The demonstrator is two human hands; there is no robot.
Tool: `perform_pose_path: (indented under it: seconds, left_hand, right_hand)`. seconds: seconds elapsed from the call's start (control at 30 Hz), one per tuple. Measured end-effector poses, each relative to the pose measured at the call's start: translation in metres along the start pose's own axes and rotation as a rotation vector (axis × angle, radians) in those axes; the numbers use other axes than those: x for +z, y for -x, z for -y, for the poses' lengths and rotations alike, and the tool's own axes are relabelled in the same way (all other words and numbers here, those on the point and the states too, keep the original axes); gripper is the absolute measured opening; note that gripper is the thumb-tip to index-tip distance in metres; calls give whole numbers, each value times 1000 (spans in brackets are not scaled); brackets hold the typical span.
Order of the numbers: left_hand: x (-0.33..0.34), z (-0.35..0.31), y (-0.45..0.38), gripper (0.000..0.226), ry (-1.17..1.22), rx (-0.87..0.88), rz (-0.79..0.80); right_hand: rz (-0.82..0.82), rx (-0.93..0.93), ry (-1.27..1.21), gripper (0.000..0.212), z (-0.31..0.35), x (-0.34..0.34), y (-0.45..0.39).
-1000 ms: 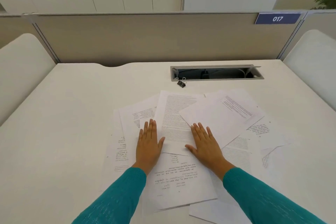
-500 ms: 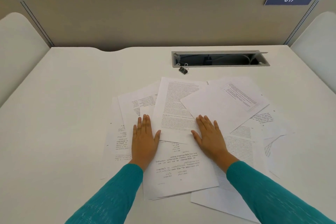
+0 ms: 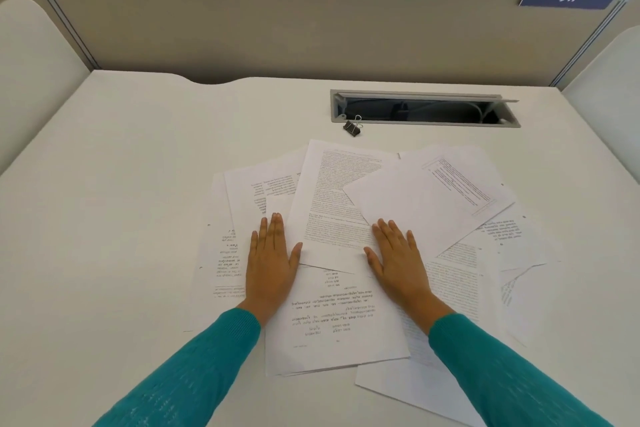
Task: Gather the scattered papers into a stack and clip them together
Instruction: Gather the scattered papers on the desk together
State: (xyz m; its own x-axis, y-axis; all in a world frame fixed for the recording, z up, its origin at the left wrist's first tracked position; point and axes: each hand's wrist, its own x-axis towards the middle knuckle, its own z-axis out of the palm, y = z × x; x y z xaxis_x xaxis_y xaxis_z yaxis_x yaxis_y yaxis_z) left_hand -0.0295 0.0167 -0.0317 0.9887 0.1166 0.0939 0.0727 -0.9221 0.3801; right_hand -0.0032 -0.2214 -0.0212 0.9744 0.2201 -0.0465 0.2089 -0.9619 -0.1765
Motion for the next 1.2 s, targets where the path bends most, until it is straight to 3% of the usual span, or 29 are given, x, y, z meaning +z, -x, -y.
perform_pose_path:
  seconds: [0.7,0.8,0.9,1.0,1.2]
  left_hand:
    - [5,6,2,66,35,15,15]
    - [4,7,2,66,53,20,12]
    - [2,5,1,65,69,22,1]
    - [2,5,1,65,54,25,11]
    - [2,4,2,64,44,13,6]
  right_hand:
    - [-39,-59,-62,50,-2,2,3]
    - [-16,-46,-8,61,-2,-1,1]
    - [-22,105,94,87,-12,-8,-8]
    - [69,223,46,104,-22,-11,-13]
    - [54,239,8,94,-23,-6,-13]
